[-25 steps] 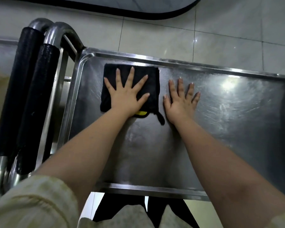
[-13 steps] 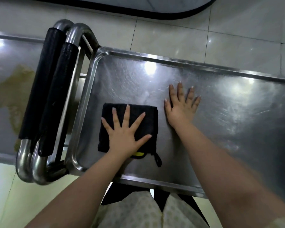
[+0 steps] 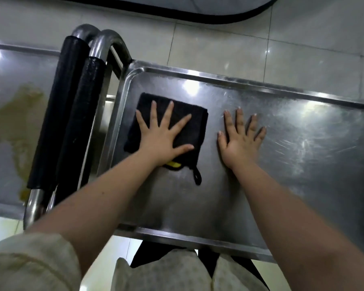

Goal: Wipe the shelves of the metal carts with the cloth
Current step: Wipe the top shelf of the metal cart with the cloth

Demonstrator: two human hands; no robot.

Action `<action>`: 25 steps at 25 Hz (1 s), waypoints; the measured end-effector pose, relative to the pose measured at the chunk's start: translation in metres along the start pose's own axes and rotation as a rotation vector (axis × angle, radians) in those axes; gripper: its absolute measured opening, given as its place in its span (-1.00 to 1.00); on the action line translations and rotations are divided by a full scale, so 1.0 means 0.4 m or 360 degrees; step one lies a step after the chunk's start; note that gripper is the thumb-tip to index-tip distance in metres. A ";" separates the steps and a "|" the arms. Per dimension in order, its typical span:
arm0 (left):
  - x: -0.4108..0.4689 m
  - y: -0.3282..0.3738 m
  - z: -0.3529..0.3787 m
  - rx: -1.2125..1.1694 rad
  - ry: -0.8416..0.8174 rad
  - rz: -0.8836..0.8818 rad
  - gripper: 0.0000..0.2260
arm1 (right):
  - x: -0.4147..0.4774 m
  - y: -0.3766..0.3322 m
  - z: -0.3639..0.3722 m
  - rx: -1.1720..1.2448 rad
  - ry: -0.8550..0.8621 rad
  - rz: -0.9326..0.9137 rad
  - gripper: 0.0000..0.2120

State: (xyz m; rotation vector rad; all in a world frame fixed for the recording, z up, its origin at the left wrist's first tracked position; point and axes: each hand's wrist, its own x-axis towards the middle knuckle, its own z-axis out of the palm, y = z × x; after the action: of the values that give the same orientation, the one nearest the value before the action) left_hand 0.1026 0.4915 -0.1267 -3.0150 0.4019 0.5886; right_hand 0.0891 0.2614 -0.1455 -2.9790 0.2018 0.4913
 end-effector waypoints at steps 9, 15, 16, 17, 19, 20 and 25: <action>-0.363 0.114 0.153 -0.0100 0.0166 0.0172 -0.26 | -0.059 -0.028 -0.006 -0.0024 -0.0123 0.0069 -0.43; 0.033 -0.053 -0.004 -0.0082 0.0109 -0.0165 -0.27 | -0.119 -0.018 0.038 -0.0009 -0.0017 0.0000 -0.42; 0.094 -0.078 -0.036 -0.0112 0.0076 -0.0191 -0.26 | -0.117 -0.016 0.038 -0.0028 -0.0027 -0.0038 -0.41; 0.139 -0.098 -0.059 -0.0151 0.0046 -0.0203 -0.25 | -0.117 -0.017 0.039 -0.0053 -0.0033 -0.0084 -0.40; 0.181 -0.109 -0.077 -0.0205 0.0012 -0.0199 -0.24 | -0.119 -0.015 0.037 -0.0088 -0.0060 -0.0132 -0.39; 0.173 -0.104 -0.076 -0.0212 -0.0007 -0.0193 -0.23 | -0.118 -0.013 0.036 -0.0089 -0.0083 -0.0130 -0.39; -0.041 -0.046 -0.003 -0.0109 -0.0099 -0.0125 -0.24 | -0.116 -0.019 0.032 -0.0074 -0.0106 -0.0108 -0.39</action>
State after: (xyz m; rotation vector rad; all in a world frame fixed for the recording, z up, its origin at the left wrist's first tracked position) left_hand 0.0933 0.5132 -0.1198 -3.0508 0.2643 0.7021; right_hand 0.0427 0.2757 -0.1415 -2.9967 0.0837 0.5941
